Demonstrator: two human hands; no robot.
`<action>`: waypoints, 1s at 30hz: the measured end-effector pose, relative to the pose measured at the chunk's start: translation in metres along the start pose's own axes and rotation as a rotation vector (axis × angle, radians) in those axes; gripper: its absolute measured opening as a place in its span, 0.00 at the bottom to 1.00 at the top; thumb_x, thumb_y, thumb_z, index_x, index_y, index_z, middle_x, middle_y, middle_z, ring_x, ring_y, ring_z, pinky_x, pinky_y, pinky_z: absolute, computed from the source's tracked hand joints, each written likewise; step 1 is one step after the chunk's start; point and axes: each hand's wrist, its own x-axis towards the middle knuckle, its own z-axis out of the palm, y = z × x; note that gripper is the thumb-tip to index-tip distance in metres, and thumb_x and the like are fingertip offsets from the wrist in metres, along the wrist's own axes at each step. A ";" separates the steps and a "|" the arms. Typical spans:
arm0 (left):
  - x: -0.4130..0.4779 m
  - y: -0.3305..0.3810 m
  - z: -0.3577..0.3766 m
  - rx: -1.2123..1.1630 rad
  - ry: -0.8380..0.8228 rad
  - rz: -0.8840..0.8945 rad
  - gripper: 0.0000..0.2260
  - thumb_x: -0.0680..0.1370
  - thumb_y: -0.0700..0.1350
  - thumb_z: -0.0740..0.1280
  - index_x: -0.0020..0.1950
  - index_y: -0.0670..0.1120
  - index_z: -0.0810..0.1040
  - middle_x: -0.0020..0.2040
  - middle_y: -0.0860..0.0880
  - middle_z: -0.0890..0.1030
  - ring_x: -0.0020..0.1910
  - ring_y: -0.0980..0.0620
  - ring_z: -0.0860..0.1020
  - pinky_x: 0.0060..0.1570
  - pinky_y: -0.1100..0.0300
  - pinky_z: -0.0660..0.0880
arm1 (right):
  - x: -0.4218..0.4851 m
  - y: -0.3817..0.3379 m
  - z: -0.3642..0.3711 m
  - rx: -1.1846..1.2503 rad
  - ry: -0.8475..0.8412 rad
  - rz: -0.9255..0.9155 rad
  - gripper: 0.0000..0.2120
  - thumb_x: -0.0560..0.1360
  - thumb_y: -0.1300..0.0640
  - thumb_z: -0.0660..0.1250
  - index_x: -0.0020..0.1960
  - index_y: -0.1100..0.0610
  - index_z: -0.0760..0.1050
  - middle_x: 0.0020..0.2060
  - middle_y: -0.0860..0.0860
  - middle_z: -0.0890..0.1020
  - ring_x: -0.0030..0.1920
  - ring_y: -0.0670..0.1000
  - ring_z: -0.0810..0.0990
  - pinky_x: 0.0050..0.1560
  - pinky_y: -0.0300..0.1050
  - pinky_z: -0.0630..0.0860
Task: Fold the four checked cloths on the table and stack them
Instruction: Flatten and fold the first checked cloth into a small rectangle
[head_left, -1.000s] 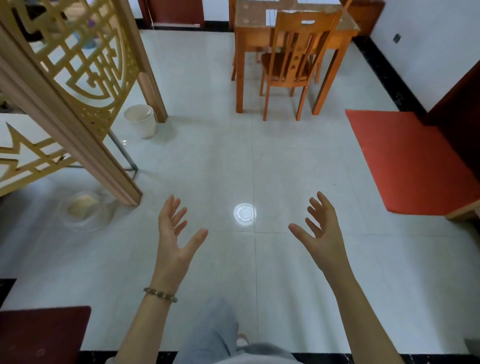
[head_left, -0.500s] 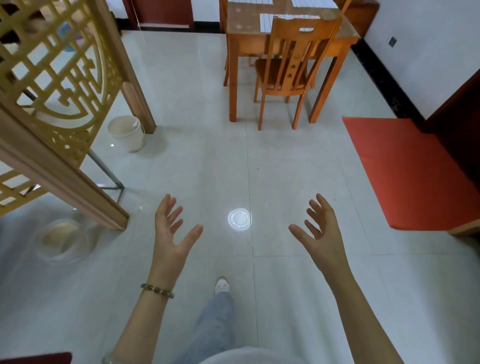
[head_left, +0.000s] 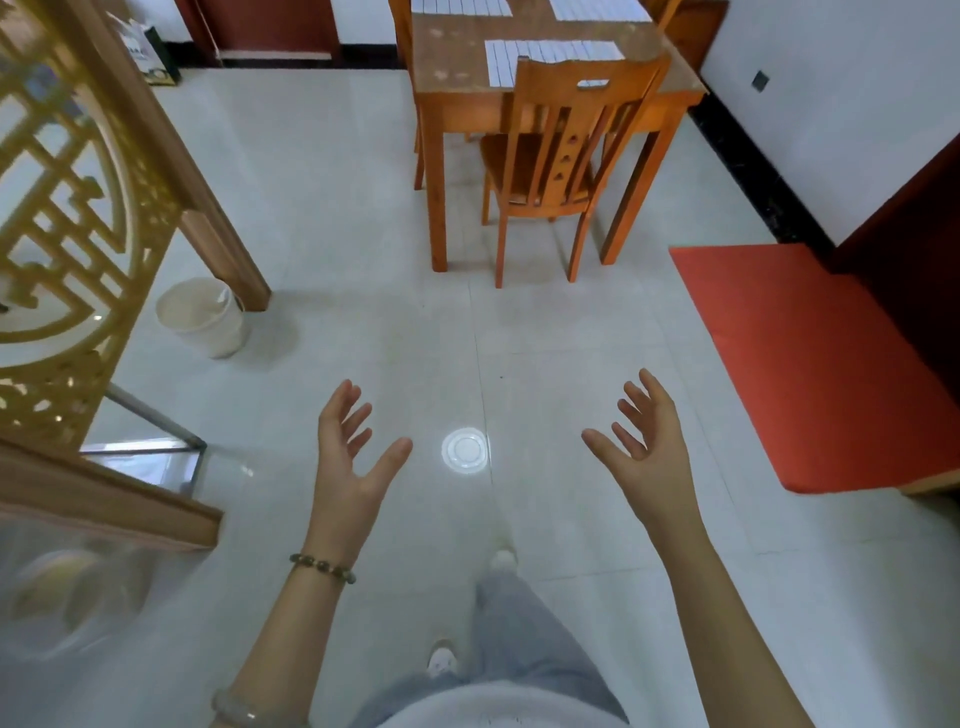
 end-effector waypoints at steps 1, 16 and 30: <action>0.016 0.001 0.008 0.003 -0.006 -0.002 0.34 0.69 0.49 0.70 0.72 0.56 0.59 0.71 0.54 0.65 0.68 0.55 0.68 0.69 0.51 0.67 | 0.017 0.000 0.001 0.002 0.000 0.002 0.37 0.70 0.60 0.74 0.73 0.45 0.59 0.68 0.44 0.69 0.67 0.44 0.70 0.66 0.42 0.70; 0.278 0.023 0.155 0.003 -0.006 -0.004 0.34 0.69 0.50 0.70 0.72 0.54 0.59 0.71 0.54 0.65 0.68 0.54 0.69 0.66 0.55 0.69 | 0.313 -0.005 -0.013 -0.004 -0.055 0.007 0.36 0.71 0.60 0.74 0.71 0.44 0.60 0.67 0.44 0.69 0.68 0.45 0.70 0.66 0.45 0.70; 0.526 0.032 0.245 -0.012 -0.055 0.048 0.33 0.70 0.50 0.69 0.72 0.55 0.59 0.71 0.54 0.65 0.68 0.55 0.69 0.66 0.55 0.69 | 0.558 -0.017 0.001 -0.010 0.018 0.022 0.37 0.71 0.61 0.74 0.74 0.48 0.60 0.68 0.45 0.69 0.68 0.47 0.70 0.66 0.46 0.71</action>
